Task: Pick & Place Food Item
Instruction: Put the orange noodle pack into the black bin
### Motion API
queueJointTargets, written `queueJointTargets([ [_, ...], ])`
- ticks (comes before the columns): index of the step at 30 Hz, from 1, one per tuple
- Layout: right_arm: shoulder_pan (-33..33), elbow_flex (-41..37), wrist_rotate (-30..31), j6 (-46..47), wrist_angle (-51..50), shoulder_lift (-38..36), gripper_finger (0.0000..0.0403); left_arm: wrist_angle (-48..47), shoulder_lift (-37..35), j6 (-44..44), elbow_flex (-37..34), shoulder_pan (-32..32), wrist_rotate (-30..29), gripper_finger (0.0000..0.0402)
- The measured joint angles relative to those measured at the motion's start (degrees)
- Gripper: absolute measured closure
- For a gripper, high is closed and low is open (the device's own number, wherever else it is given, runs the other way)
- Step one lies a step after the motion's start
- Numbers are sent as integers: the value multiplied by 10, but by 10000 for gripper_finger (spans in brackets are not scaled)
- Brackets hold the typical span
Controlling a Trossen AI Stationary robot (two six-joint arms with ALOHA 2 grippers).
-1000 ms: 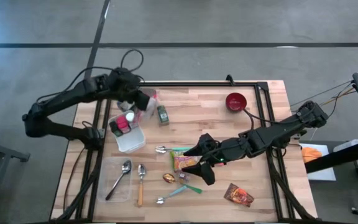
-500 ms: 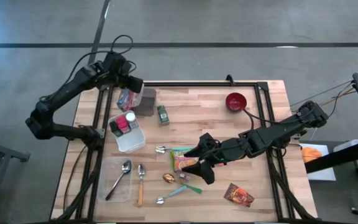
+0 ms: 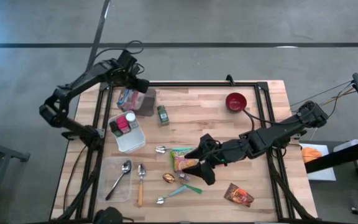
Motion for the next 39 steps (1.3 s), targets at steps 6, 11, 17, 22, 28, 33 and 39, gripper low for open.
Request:
queueJointTargets([
  [6,3,0,1,5,0,0,55,0,31,14,0,8,-16,401],
  [11,3,0,2,10,0,0,55,0,52,25,0,17,-30,401],
  [17,3,0,2,20,0,0,55,0,78,29,0,27,-55,401],
  [22,3,0,2,24,0,0,55,-1,100,30,0,33,-57,401],
  [28,4,0,2,24,0,0,55,-5,109,31,0,33,-69,399],
  [33,4,0,2,24,0,0,55,-11,109,43,0,33,-80,367],
  [39,4,0,2,23,0,0,55,-15,109,44,0,34,-97,305],
])
